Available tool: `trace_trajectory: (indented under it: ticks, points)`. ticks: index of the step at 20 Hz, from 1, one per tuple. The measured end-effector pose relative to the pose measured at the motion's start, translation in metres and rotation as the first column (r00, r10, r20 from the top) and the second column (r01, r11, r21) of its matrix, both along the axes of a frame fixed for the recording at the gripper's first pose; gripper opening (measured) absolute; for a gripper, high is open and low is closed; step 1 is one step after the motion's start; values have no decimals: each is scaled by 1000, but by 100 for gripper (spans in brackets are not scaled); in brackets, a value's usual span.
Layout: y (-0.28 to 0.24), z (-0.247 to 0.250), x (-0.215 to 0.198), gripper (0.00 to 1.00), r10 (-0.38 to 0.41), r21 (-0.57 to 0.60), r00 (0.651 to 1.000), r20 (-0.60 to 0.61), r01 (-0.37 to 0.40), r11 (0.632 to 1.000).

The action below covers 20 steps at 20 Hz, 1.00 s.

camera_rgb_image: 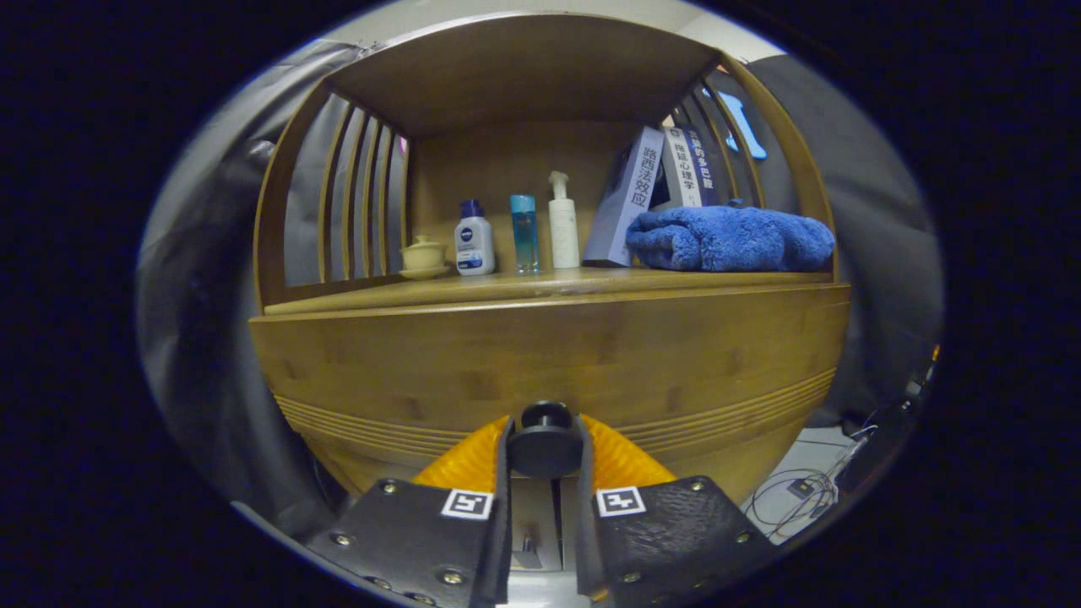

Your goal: Pull open the drawer, take out the items inside it, and place them on the countertop above the cabinet.

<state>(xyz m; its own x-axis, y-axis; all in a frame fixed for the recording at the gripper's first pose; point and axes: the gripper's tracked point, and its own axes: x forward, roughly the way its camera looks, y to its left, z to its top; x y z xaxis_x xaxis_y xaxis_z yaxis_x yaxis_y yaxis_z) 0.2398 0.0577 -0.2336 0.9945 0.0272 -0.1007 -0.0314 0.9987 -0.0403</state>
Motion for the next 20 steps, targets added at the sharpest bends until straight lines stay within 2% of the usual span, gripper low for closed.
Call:
trace_trajectory:
  ticks: [4,7,20]
  points:
    - [-2,-1,-25,30,-1,6,1000,10,1,1000]
    - [-8,-1,-51,30,-53,4,999,12,53,999]
    - [-15,-17,-143,30,-37,25,998,-55,39,999]
